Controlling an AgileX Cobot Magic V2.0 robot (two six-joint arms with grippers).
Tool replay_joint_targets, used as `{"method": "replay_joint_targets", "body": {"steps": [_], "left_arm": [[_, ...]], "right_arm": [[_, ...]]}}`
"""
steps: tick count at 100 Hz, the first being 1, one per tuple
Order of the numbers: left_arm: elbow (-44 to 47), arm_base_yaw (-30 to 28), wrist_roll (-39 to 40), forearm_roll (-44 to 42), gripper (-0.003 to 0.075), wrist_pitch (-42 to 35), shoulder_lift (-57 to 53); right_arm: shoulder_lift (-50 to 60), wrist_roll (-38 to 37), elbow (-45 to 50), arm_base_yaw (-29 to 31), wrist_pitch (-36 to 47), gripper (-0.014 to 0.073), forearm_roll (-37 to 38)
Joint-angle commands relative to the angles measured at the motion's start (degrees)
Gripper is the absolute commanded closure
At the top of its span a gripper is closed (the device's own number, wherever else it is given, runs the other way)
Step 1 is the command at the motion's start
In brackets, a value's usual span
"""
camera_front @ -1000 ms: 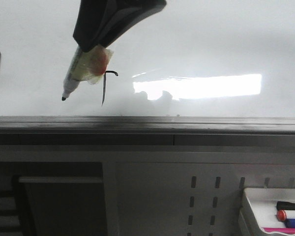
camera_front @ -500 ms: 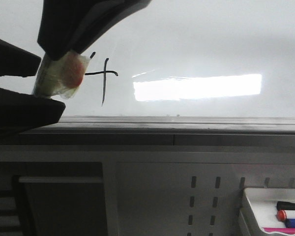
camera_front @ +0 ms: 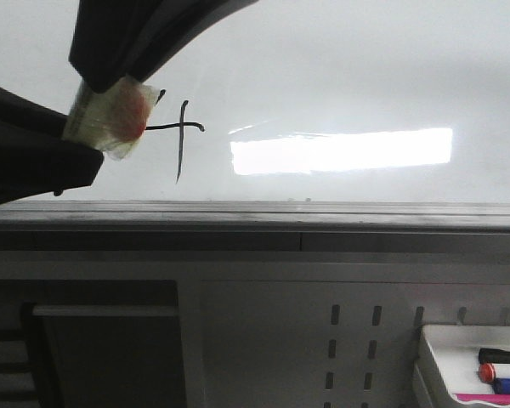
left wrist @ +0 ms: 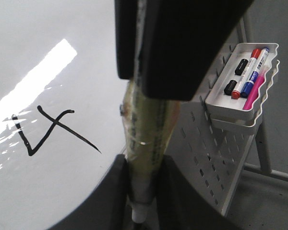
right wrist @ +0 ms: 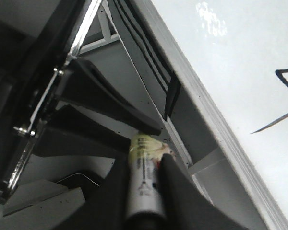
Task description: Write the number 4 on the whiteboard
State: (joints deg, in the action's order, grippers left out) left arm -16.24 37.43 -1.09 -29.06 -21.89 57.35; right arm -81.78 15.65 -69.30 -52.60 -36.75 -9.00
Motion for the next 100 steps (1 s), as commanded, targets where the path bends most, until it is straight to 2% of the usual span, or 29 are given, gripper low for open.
{"method": "replay_joint_targets", "body": {"steps": [1, 12, 17, 24, 33, 35, 43, 58, 72, 84, 93, 100], "left_arm": [[-1.8, 0.1, 0.3, 1.6, 0.0741, -4.3, -0.5], [-1.8, 0.1, 0.3, 1.6, 0.0741, -4.3, -0.5], [-1.8, 0.1, 0.3, 1.6, 0.0741, -4.3, -0.5], [-1.8, 0.1, 0.3, 1.6, 0.0741, -4.3, -0.5], [-1.8, 0.1, 0.3, 2.2, 0.0741, -4.3, -0.5], [-1.8, 0.1, 0.3, 3.4, 0.0741, -4.3, -0.5], [-2.1, 0.1, 0.3, 9.7, 0.0741, -4.3, -0.5], [-3.6, 0.1, 0.3, 25.9, 0.0741, -3.8, -0.5], [-6.7, 0.1, 0.3, 41.8, 0.0741, 3.3, -0.3], [-10.2, -1.8, 0.3, 46.6, 0.0741, 9.0, 1.1], [-14.1, -4.9, 0.3, 53.2, 0.0741, 16.7, 3.3], [-16.7, -7.7, 0.3, 54.4, 0.0741, 21.9, 5.5]], "right_arm": [[2.2, 0.5, -1.5, 0.0, 1.1, 0.0658, -1.0], [2.2, 0.5, -1.5, 0.0, 1.1, 0.0653, -1.8], [2.2, 0.5, -1.5, 0.0, 1.4, 0.0622, -1.8], [2.2, 0.5, -1.5, 0.0, 2.4, 0.051, -1.8], [2.4, 0.5, -1.5, 0.2, 5.1, 0.0299, -1.2], [2.8, 0.5, -1.5, 0.6, 5.9, 0.0223, -0.6], [3.4, 0.5, -1.5, 1.7, 7.6, 0.0134, 2.7], [6.7, 0.5, -1.5, 5.6, 9.0, 0.0127, 4.4], [10.5, 0.5, -1.5, 8.5, 9.2, 0.0127, 4.4], [12.5, 0.5, -1.5, 9.7, 9.0, 0.0127, 4.4], [13.1, 0.5, -1.5, 9.7, 8.8, 0.0127, 4.4], [13.1, 0.5, -1.5, 9.7, 8.6, 0.0127, 4.4]]}}
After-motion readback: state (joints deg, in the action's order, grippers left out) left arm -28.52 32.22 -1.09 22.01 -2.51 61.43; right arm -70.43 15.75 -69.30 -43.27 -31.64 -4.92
